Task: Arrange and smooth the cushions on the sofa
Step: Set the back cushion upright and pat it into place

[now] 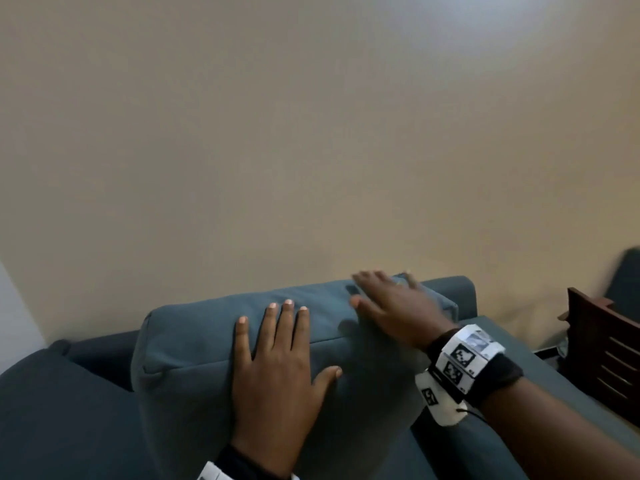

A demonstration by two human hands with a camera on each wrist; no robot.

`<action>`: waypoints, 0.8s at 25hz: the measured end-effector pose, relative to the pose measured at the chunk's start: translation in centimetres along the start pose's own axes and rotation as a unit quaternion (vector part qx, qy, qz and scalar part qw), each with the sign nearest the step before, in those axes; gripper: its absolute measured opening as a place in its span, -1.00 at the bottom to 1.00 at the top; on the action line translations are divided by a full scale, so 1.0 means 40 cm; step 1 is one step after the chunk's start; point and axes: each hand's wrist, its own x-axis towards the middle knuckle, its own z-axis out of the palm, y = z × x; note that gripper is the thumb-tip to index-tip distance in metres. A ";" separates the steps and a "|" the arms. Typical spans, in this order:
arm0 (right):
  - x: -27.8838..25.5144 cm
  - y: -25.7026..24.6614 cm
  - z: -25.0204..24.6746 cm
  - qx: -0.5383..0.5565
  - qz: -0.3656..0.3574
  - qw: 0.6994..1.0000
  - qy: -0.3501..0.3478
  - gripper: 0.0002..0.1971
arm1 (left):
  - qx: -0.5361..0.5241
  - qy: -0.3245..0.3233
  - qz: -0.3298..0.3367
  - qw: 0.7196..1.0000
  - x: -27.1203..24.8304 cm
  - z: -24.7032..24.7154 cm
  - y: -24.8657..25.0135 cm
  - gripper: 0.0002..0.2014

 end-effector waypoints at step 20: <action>0.000 0.088 -0.078 0.052 0.007 0.978 0.202 -0.24 | 0.031 0.023 -0.034 0.999 -0.020 0.001 -0.052 -0.14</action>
